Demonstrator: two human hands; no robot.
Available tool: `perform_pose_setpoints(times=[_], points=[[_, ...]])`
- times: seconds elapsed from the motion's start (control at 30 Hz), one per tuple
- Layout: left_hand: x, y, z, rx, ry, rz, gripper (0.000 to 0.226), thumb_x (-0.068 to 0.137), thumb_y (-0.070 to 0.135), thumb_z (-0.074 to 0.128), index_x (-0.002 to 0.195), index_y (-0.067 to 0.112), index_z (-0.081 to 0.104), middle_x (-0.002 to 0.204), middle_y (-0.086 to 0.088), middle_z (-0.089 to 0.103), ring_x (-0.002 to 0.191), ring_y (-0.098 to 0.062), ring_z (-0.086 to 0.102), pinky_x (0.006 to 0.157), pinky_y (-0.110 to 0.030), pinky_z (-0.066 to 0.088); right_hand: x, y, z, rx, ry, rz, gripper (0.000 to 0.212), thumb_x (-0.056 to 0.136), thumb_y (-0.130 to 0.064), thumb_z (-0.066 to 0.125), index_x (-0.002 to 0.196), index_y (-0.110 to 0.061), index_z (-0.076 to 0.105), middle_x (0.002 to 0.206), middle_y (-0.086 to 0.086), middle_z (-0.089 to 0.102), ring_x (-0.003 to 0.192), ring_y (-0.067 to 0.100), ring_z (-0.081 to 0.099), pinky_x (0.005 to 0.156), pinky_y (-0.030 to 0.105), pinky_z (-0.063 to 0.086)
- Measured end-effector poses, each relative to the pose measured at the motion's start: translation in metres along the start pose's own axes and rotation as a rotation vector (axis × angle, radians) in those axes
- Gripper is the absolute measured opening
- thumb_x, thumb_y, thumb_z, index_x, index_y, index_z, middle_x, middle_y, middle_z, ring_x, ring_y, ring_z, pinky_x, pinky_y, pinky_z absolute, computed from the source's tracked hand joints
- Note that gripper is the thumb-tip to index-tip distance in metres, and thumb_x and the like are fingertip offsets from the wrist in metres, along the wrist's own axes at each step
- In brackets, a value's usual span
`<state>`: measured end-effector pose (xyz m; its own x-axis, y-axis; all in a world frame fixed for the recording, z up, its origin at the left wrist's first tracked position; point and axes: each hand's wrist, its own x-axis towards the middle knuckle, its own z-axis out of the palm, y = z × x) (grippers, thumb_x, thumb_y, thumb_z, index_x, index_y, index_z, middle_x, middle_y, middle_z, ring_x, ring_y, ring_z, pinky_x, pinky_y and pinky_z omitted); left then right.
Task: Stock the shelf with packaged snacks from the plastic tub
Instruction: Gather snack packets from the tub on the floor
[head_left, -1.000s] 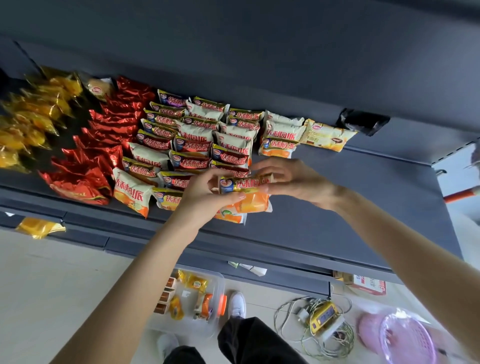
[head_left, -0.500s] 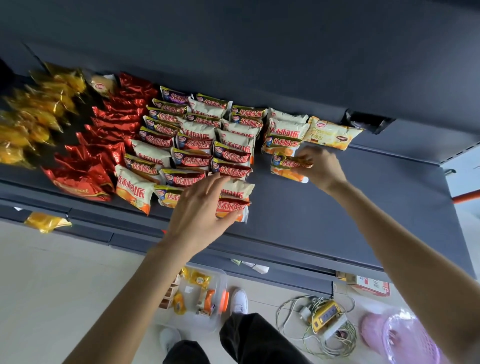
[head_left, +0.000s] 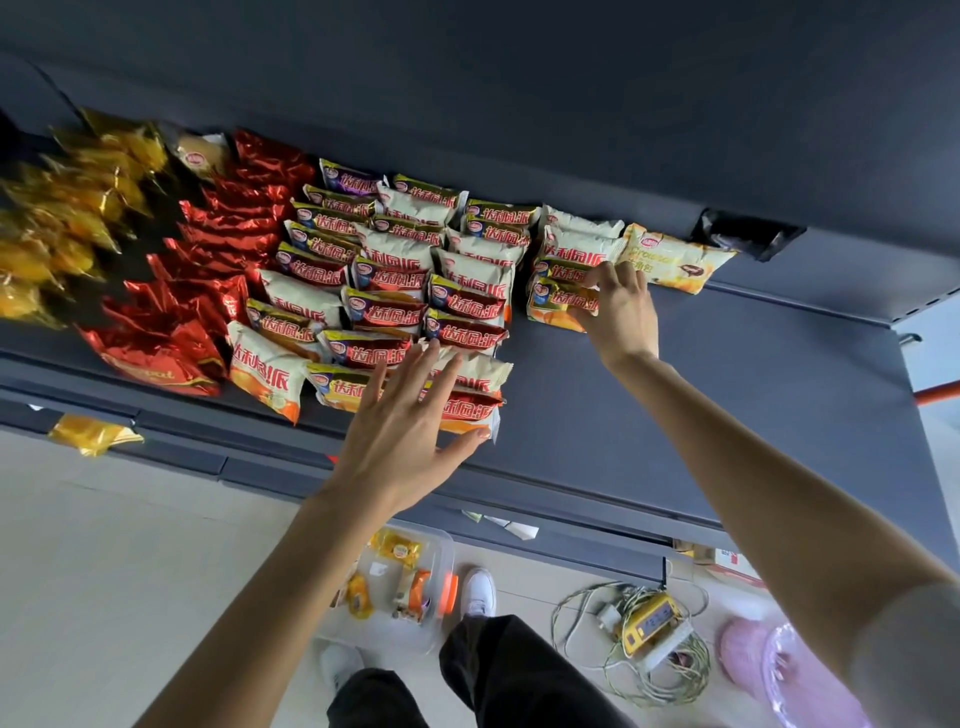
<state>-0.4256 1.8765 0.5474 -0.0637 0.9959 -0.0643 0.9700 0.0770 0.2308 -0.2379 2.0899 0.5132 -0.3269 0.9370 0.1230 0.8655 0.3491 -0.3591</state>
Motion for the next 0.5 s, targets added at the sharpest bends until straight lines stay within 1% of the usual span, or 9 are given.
perform_pose_setpoints(times=[0.13, 0.23, 0.3, 0.37, 0.43, 0.5], points=[[0.000, -0.002, 0.000, 0.006, 0.003, 0.004, 0.084, 0.085, 0.071, 0.025, 0.151, 0.019, 0.026, 0.156, -0.010, 0.030, 0.143, -0.026, 0.030, 0.116, -0.051, 0.020, -0.001, -0.001, 0.001, 0.023, -0.017, -0.002, 0.036, 0.083, -0.022, 0.070, 0.113, -0.007, 0.056, 0.116, 0.013, 0.050, 0.115, 0.030, 0.041, 0.076, 0.039, 0.046], [-0.003, -0.004, -0.003, -0.002, 0.008, -0.003, 0.083, 0.085, 0.070, 0.027, 0.150, 0.018, 0.029, 0.155, -0.010, 0.030, 0.142, -0.026, 0.031, 0.116, -0.049, 0.020, -0.001, -0.004, 0.000, 0.030, -0.032, -0.001, 0.036, 0.084, -0.022, 0.070, 0.114, -0.007, 0.055, 0.117, 0.013, 0.049, 0.117, 0.029, 0.040, 0.075, 0.039, 0.045], [-0.005, -0.007, -0.007, -0.012, 0.015, -0.003, 0.083, 0.085, 0.070, 0.027, 0.149, 0.017, 0.030, 0.156, -0.010, 0.030, 0.143, -0.026, 0.030, 0.117, -0.049, 0.020, -0.001, -0.004, -0.001, 0.035, -0.040, -0.002, 0.037, 0.084, -0.021, 0.070, 0.114, -0.006, 0.055, 0.119, 0.013, 0.048, 0.119, 0.030, 0.039, 0.078, 0.040, 0.046], [-0.007, -0.010, -0.011, 0.001, 0.028, 0.002, 0.083, 0.085, 0.069, 0.027, 0.149, 0.017, 0.031, 0.155, -0.010, 0.031, 0.142, -0.026, 0.031, 0.116, -0.047, 0.018, -0.001, -0.004, -0.001, 0.028, -0.055, -0.007, 0.039, 0.083, -0.022, 0.070, 0.115, -0.006, 0.055, 0.121, 0.015, 0.047, 0.119, 0.033, 0.039, 0.087, 0.044, 0.046], [-0.009, -0.014, -0.016, 0.014, 0.032, 0.010, 0.083, 0.085, 0.069, 0.027, 0.150, 0.017, 0.030, 0.155, -0.011, 0.031, 0.142, -0.026, 0.031, 0.115, -0.044, 0.015, -0.003, -0.004, -0.003, 0.009, -0.070, 0.003, 0.042, 0.083, -0.024, 0.070, 0.118, -0.007, 0.055, 0.122, 0.017, 0.046, 0.118, 0.035, 0.040, 0.093, 0.046, 0.042], [-0.010, -0.017, -0.022, 0.016, 0.032, 0.018, 0.082, 0.085, 0.069, 0.026, 0.150, 0.018, 0.029, 0.155, -0.011, 0.030, 0.142, -0.026, 0.031, 0.116, -0.044, 0.014, -0.007, -0.003, -0.009, -0.014, -0.072, 0.014, 0.045, 0.083, -0.024, 0.070, 0.122, -0.008, 0.053, 0.124, 0.016, 0.046, 0.118, 0.034, 0.041, 0.095, 0.044, 0.039]])
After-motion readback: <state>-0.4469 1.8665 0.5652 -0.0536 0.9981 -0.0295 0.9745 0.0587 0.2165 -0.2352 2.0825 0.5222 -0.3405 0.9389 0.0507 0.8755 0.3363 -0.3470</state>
